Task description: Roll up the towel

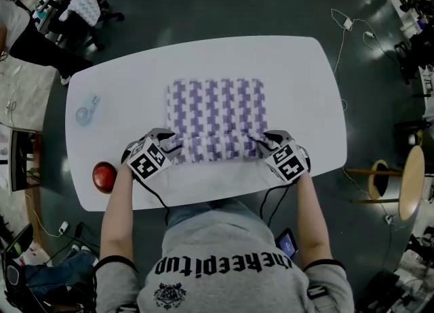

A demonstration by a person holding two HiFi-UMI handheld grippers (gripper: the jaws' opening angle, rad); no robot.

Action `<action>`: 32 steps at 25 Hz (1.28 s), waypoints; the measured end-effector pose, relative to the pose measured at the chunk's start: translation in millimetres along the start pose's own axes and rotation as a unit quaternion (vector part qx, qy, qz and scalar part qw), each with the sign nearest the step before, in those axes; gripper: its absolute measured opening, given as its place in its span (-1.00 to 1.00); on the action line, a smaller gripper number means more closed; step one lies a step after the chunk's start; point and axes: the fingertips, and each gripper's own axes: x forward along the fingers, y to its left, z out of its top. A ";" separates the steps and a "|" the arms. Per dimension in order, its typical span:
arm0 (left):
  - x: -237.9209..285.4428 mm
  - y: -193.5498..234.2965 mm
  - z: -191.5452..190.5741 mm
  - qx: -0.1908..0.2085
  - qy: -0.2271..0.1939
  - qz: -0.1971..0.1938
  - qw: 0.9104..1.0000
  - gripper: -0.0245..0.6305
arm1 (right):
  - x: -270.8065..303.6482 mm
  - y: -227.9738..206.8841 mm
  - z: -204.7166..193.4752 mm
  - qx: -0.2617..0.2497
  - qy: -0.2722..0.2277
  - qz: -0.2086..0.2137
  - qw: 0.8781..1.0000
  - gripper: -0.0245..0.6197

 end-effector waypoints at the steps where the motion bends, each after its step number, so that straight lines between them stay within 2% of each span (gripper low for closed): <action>1: 1.3 2.4 0.0 0.000 0.000 -0.001 1.000 -0.37 | 1.8 -2.4 1.4 0.002 0.001 -0.003 1.000 -0.55; 14: 8.9 23.1 4.2 0.000 0.002 0.000 1.000 -0.37 | 16.8 -21.0 9.8 0.032 0.010 -0.025 0.999 -0.57; 20: -0.4 20.5 9.5 0.013 -0.016 0.007 1.000 -0.36 | 10.4 -16.1 14.2 0.007 -0.002 -0.028 1.000 -0.56; 23: -14.2 19.4 17.4 0.017 -0.048 0.025 0.998 -0.36 | 1.0 -11.1 17.8 -0.006 -0.019 -0.035 0.999 -0.56; 27: -43.5 18.9 37.1 0.030 -0.096 0.074 0.992 -0.36 | -22.4 -4.4 24.4 -0.023 -0.046 -0.049 0.997 -0.56; 30: -57.5 6.6 43.9 0.063 -0.104 0.099 0.988 -0.36 | -36.0 7.6 28.2 -0.044 -0.066 -0.054 0.995 -0.56; 32: -57.4 -10.4 43.2 0.087 -0.097 0.100 0.986 -0.36 | -40.2 21.3 26.0 -0.062 -0.066 -0.049 0.995 -0.53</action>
